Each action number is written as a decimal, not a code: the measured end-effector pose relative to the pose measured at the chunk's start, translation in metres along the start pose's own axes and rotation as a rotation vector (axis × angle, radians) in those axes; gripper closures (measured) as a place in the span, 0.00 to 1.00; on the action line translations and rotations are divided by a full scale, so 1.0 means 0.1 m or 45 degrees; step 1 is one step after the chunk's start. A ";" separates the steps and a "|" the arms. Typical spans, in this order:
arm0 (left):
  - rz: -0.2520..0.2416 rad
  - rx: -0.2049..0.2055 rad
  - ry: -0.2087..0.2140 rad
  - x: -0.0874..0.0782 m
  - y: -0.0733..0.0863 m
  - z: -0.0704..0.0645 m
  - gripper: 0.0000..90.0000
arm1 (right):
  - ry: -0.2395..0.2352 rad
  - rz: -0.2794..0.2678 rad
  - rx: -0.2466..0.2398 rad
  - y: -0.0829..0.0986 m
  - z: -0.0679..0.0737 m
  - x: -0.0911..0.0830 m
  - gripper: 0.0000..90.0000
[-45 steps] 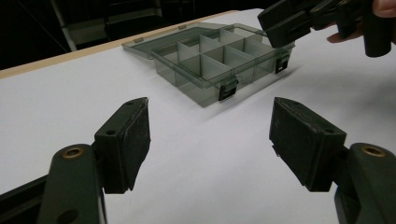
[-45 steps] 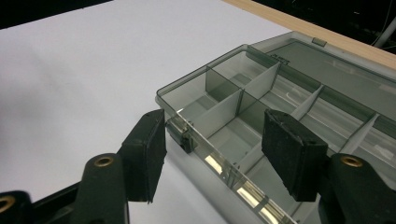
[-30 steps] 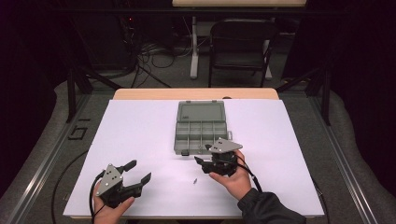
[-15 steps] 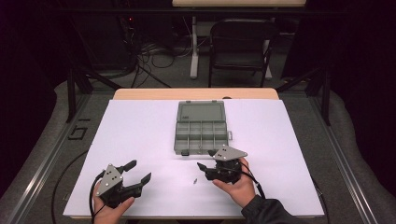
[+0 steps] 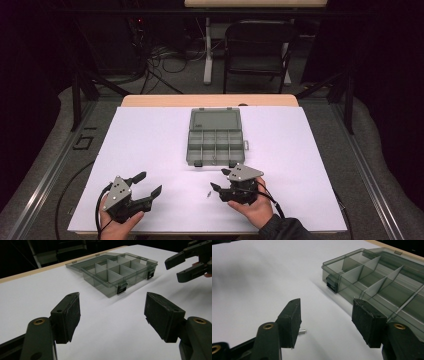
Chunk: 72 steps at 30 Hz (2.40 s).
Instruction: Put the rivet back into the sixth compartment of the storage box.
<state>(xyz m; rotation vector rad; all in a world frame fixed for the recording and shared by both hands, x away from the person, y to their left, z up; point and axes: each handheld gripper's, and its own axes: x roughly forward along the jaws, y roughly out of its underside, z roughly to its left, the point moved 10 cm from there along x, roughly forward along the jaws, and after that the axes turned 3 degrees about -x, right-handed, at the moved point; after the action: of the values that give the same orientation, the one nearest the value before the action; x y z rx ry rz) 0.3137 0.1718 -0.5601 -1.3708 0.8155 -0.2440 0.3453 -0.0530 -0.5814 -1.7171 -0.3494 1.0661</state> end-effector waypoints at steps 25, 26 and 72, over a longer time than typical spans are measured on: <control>-0.007 0.002 -0.001 0.01 -0.01 -0.01 0.33 | -0.118 0.131 0.007 0.26 0.26 0.24 0.59; -0.007 0.002 -0.001 0.01 -0.01 -0.01 0.33 | -0.118 0.131 0.007 0.26 0.26 0.24 0.59; -0.005 0.002 0.000 0.01 0.00 -0.01 0.33 | -0.161 0.211 0.010 0.35 0.35 0.35 0.79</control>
<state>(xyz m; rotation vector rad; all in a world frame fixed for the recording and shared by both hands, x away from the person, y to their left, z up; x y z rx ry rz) 0.3138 0.1709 -0.5600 -1.3707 0.8127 -0.2479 0.3287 -0.0227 -0.6318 -1.6983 -0.2856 1.2990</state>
